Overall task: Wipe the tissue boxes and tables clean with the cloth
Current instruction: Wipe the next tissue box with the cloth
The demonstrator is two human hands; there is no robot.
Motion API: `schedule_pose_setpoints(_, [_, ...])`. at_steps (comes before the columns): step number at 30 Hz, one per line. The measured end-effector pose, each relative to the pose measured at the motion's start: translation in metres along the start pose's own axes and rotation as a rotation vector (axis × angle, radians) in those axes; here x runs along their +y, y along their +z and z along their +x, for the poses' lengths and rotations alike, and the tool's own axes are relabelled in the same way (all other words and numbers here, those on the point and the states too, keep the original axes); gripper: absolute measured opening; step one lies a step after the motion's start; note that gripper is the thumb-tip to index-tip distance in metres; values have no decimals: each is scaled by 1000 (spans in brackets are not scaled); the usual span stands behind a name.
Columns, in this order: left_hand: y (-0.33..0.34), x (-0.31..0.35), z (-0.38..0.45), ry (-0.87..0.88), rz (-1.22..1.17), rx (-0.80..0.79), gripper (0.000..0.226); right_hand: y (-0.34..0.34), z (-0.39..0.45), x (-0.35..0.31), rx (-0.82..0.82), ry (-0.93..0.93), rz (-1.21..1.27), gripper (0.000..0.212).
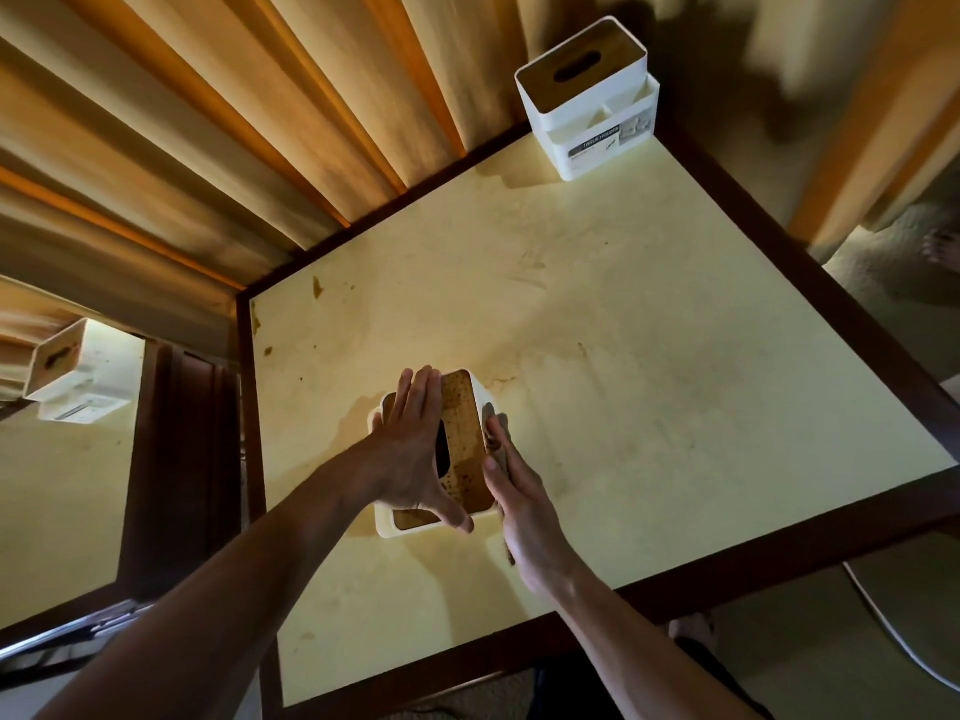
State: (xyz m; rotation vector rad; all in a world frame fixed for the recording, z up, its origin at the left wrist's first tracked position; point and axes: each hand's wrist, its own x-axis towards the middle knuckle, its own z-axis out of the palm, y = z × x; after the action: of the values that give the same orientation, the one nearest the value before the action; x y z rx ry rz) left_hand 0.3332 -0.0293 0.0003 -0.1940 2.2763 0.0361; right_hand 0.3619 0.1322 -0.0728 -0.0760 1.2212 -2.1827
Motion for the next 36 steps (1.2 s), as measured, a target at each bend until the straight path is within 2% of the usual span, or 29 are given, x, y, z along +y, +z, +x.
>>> schedule_pose_setpoints(4, [1, 0, 0, -4, -14, 11, 173, -8, 5, 17, 34, 164, -82, 57])
schedule_pose_setpoints(9, [2, 0, 1, -1, -8, 30, 173, -14, 20, 23, 68, 235, -119, 54])
schedule_pose_setpoints(14, [5, -5, 3, 20, -41, 55, 173, -24, 25, 27, 66, 267, -115, 63])
schedule_pose_setpoints(17, [6, -6, 0, 28, -70, 84, 171, -34, 25, 13, 82, 295, -81, 30])
schedule_pose_setpoints(18, [6, -5, -1, 28, -84, 99, 170, -37, 26, 9, 78, 289, -94, 26])
schedule_pose_setpoints(21, [10, -4, -5, 23, -134, 141, 167, -38, 26, -10, 83, 267, -149, 27])
schedule_pose_setpoints(24, [11, -3, -5, 18, -143, 155, 166, -36, 27, -23, 77, 241, -205, 41])
schedule_pose_setpoints(31, [7, -5, -8, 32, -157, 116, 166, -34, 31, -48, 91, 179, -302, 30])
schedule_pose_setpoints(36, [7, -38, -15, 51, -239, 97, 170, -28, 35, -63, 141, 100, -418, 19])
